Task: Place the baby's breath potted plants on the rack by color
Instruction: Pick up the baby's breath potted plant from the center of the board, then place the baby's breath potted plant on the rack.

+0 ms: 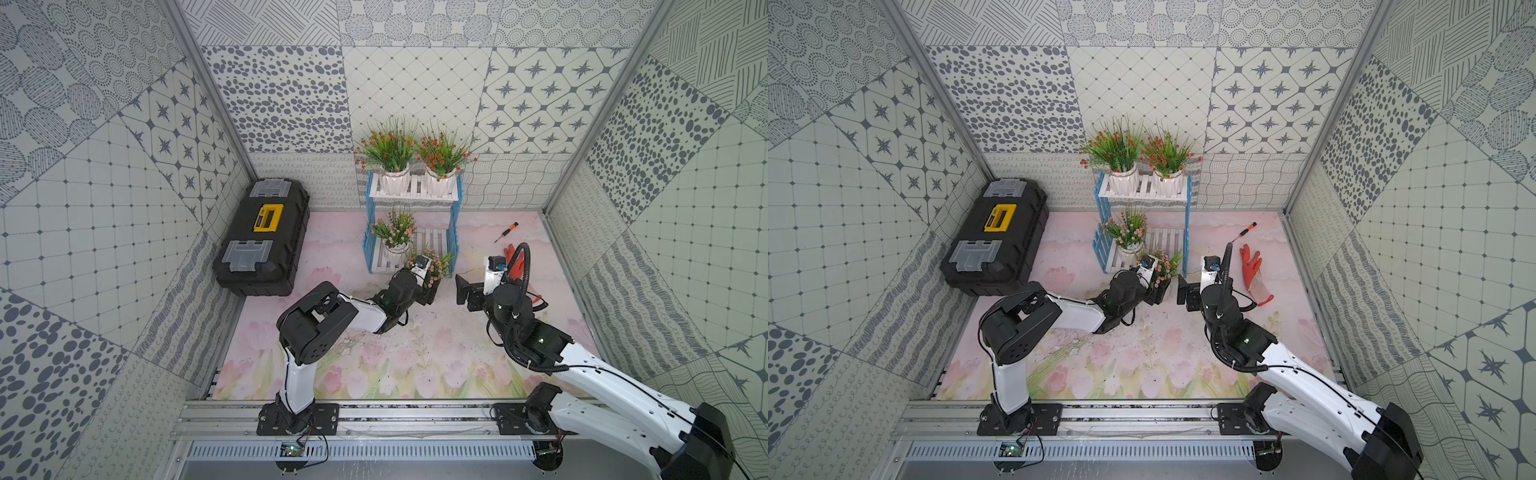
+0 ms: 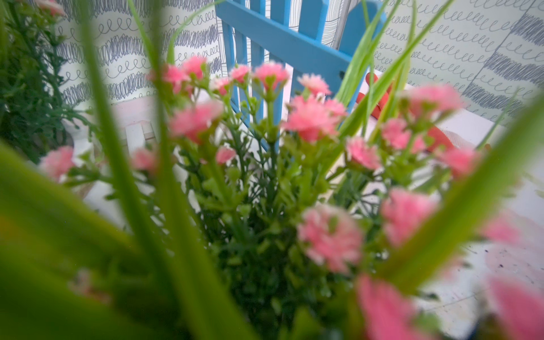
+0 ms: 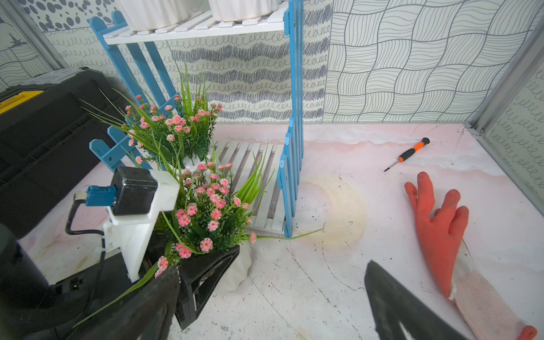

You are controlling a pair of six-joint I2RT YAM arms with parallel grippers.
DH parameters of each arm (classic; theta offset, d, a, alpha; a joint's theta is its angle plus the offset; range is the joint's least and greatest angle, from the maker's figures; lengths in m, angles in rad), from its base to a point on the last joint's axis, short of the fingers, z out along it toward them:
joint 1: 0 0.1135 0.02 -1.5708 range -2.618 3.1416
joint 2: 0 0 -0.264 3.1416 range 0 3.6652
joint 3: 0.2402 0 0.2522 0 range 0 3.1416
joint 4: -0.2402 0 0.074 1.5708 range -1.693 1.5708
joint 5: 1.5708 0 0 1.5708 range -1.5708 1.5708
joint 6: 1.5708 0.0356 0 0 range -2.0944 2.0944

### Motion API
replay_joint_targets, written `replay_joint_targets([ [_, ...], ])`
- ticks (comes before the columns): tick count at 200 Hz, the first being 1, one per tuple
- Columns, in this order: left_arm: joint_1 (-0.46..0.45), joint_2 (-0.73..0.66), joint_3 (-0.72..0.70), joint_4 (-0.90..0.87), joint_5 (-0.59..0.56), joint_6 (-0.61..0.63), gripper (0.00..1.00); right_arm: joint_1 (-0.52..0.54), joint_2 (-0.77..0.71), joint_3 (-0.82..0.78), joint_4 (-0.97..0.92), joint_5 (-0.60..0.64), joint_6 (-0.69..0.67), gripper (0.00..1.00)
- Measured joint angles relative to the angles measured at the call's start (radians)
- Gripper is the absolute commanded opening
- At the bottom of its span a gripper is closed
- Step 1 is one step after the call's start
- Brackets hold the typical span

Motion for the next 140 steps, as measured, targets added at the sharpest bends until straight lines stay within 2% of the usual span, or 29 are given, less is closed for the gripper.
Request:
replay_joint_targets([
  [69,0.0,-0.001,0.066,-0.032,0.0,0.015,0.64,-0.005,-0.015,0.0,-0.017,0.002,-0.006,0.98],
  [140,0.008,0.031,0.204,-0.124,-0.003,0.032,0.66,-0.007,-0.148,0.008,-0.153,0.02,-0.034,0.98],
])
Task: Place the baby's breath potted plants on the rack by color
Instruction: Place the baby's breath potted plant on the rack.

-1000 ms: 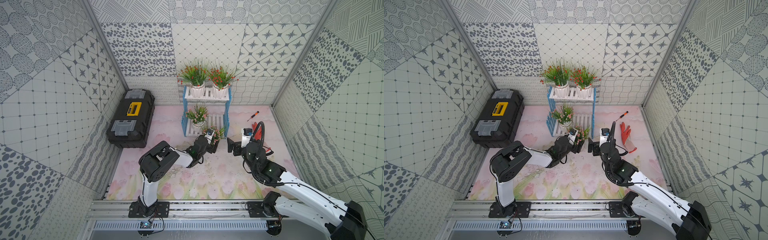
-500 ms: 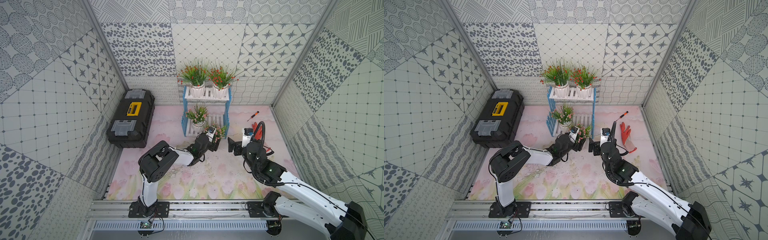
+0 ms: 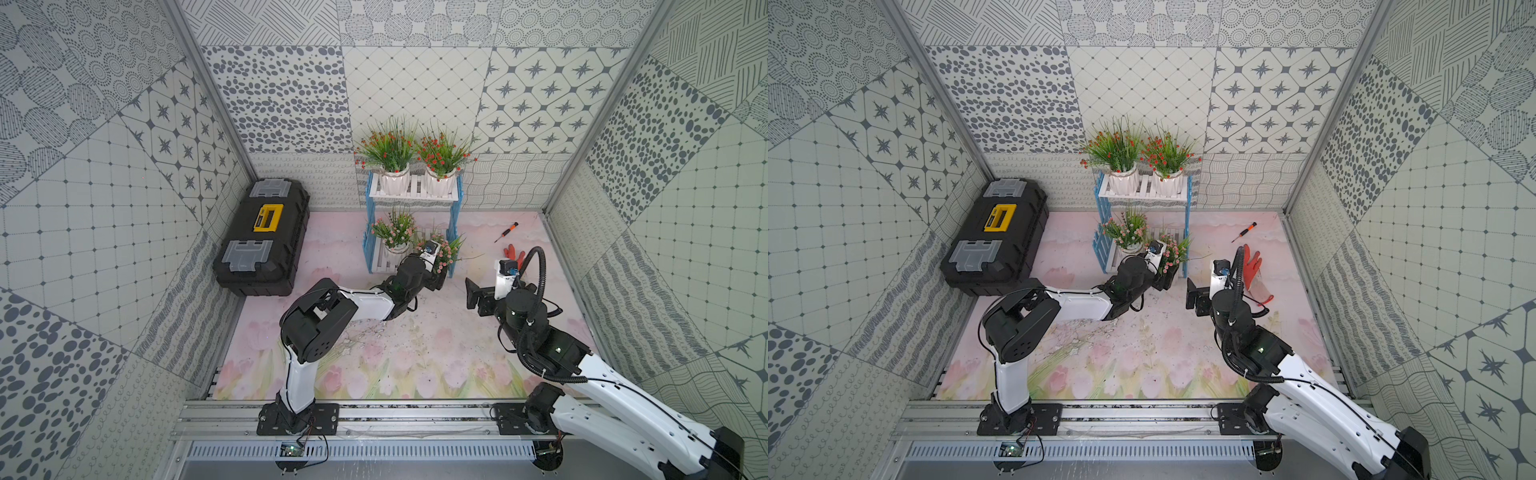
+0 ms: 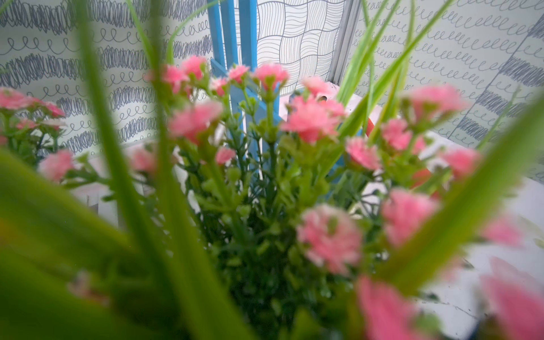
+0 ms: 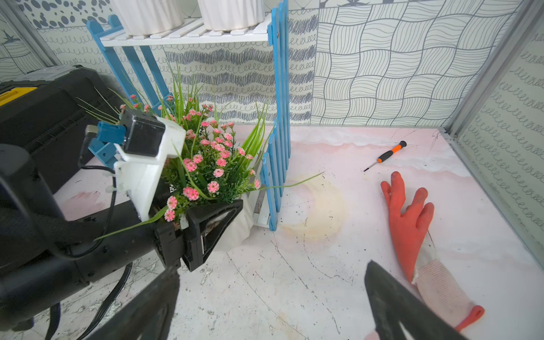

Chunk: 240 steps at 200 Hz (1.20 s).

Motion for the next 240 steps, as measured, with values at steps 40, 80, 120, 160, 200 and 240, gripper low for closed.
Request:
replay_joint_targets([
  [40,0.015,0.037,0.085,-0.055,-0.001,0.021,0.66,0.0,-0.03,0.029,-0.058,0.008,-0.008,0.98],
  [80,0.032,0.079,0.166,-0.102,-0.001,0.039,0.66,0.0,-0.035,0.029,-0.098,0.011,-0.008,0.98],
  [120,0.062,0.117,0.235,-0.148,0.0,0.048,0.66,0.0,-0.05,0.029,-0.109,0.014,-0.008,0.98],
  [160,0.084,0.16,0.294,-0.175,0.004,0.057,0.66,0.0,-0.05,0.029,-0.114,0.016,-0.012,0.98],
  [200,0.097,0.203,0.351,-0.199,0.009,0.064,0.66,0.0,-0.055,0.029,-0.123,0.026,-0.021,0.98],
  [240,0.106,0.241,0.402,-0.218,0.014,0.065,0.66,0.0,-0.081,0.029,-0.129,0.037,-0.023,0.98],
])
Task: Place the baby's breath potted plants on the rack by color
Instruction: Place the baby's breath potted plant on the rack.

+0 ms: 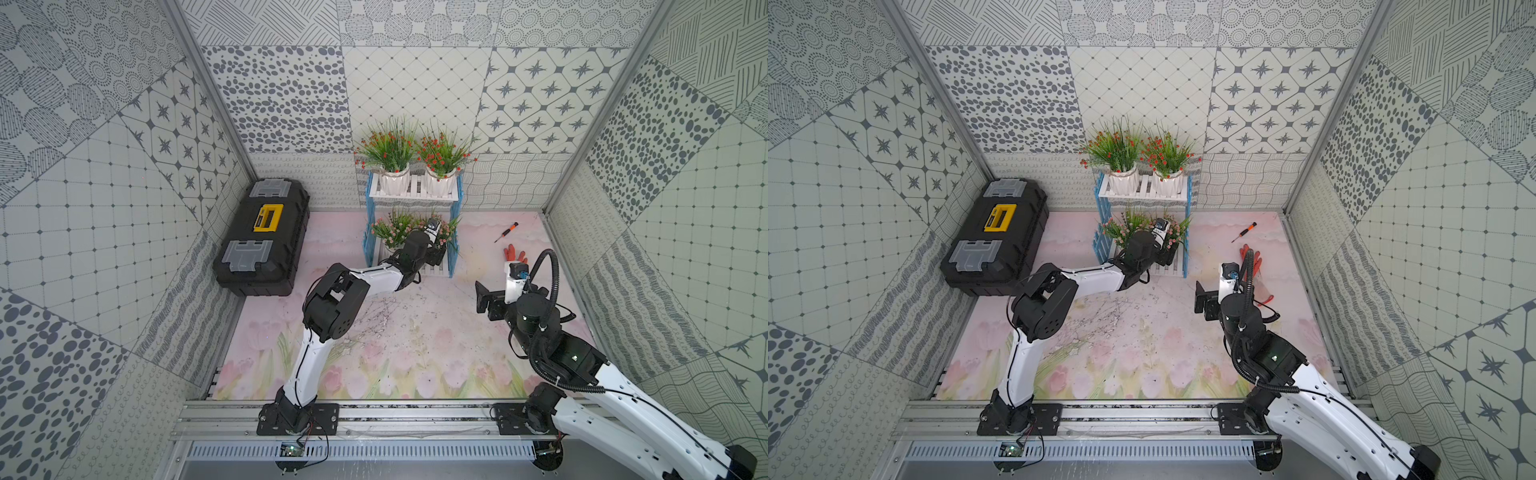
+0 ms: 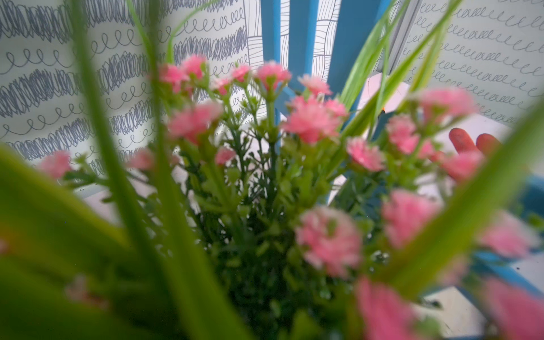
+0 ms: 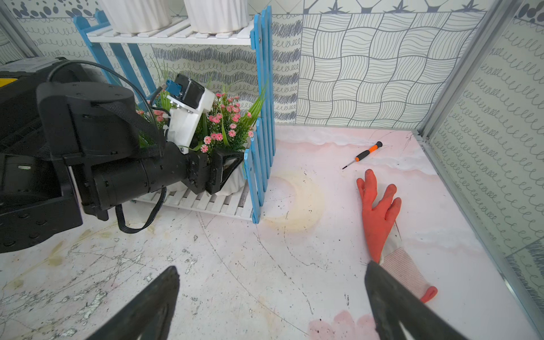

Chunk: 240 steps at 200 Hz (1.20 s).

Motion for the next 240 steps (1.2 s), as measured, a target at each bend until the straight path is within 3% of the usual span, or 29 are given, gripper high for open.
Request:
replay_joint_targets([
  [80,0.001,0.048,0.053,-0.01,0.003,0.0,0.67,0.0,-0.007,0.0,-0.014,0.008,0.0,0.98],
  [127,0.001,0.064,0.06,-0.014,0.007,0.0,0.72,0.0,-0.007,0.0,-0.014,0.011,0.0,0.98],
  [163,0.002,0.066,0.063,-0.018,0.006,-0.002,0.91,0.0,-0.007,0.0,-0.014,0.011,0.0,0.98],
  [205,0.002,0.066,0.062,-0.008,0.008,-0.012,0.98,0.0,-0.007,0.0,-0.014,0.011,0.003,0.98],
  [240,0.002,0.055,0.053,-0.002,0.008,-0.015,0.98,0.0,-0.024,0.0,-0.021,0.011,0.008,0.98],
])
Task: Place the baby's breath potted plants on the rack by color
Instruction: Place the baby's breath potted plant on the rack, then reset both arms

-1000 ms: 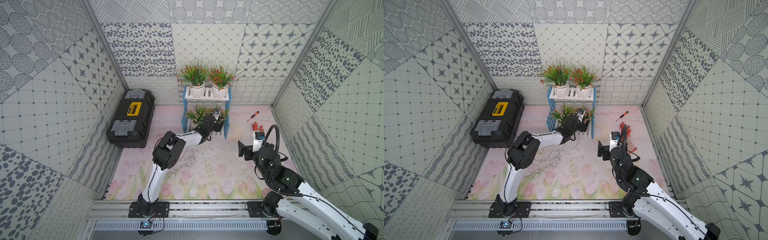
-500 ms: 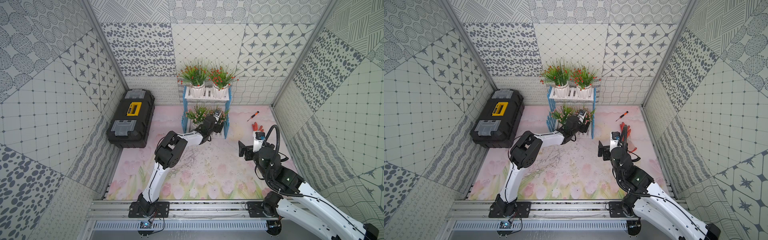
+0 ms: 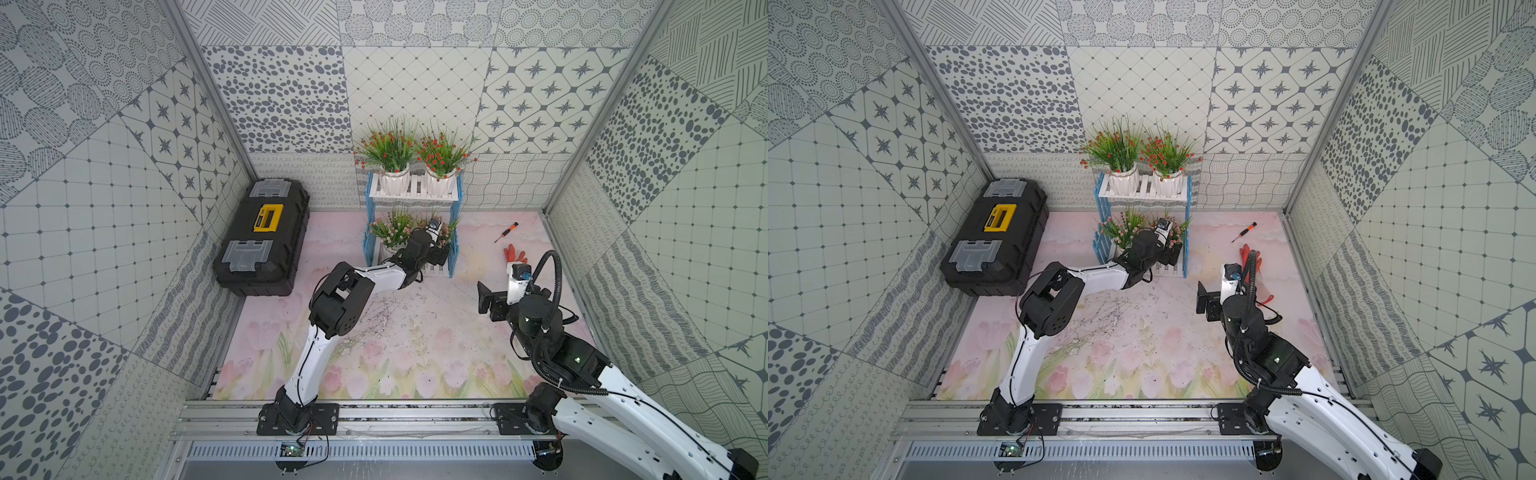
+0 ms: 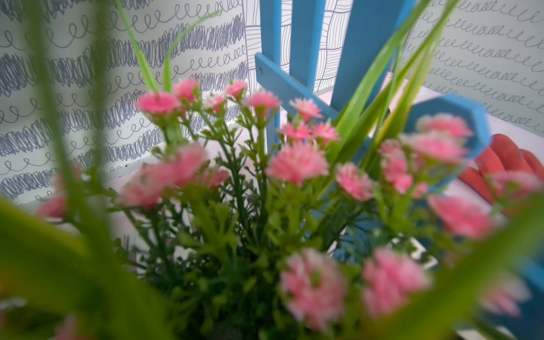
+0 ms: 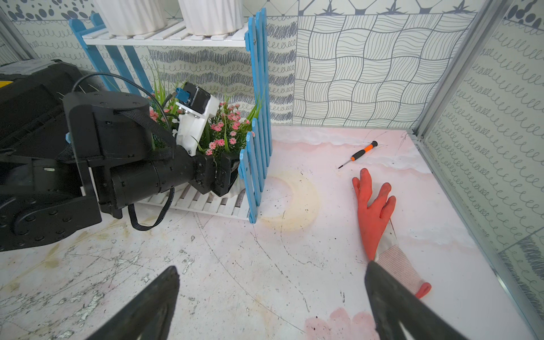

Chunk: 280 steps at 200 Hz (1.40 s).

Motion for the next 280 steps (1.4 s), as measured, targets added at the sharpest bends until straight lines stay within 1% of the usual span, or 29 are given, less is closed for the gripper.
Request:
replay_joint_targets([
  [25,0.0,-0.028,-0.025,0.001,-0.001,-0.008,0.98,0.0,-0.021,0.0,-0.007,0.006,0.001,0.98],
  [60,-0.001,-0.088,-0.101,0.014,0.001,-0.03,0.98,0.0,-0.051,0.0,-0.014,0.023,-0.002,0.98],
  [118,-0.005,-0.206,-0.204,0.023,0.011,-0.037,0.98,0.0,-0.042,-0.005,-0.014,0.029,-0.003,0.98],
  [167,-0.006,-0.367,-0.313,-0.023,0.001,-0.029,0.99,0.0,-0.019,-0.006,0.01,0.017,-0.005,0.98],
  [191,-0.006,-0.487,-0.38,-0.084,-0.009,-0.03,0.99,-0.002,0.025,0.006,0.032,0.007,-0.005,0.98],
  [211,-0.006,-0.594,-0.438,-0.151,-0.02,-0.048,0.99,-0.005,0.115,0.054,0.056,0.006,-0.005,0.98],
  [225,-0.006,-0.675,-0.476,-0.211,-0.042,-0.074,0.99,-0.013,0.181,0.08,0.105,-0.012,-0.008,0.98],
  [243,-0.003,-0.76,-0.517,-0.275,-0.074,-0.101,0.99,-0.043,0.236,0.057,0.224,-0.079,-0.008,0.98],
  [259,0.002,-0.838,-0.563,-0.328,-0.111,-0.115,0.99,-0.103,0.274,0.004,0.359,-0.163,-0.007,0.98],
  [280,0.023,-0.924,-0.621,-0.38,-0.163,-0.116,0.98,-0.204,0.383,0.021,0.405,-0.261,-0.026,0.98],
])
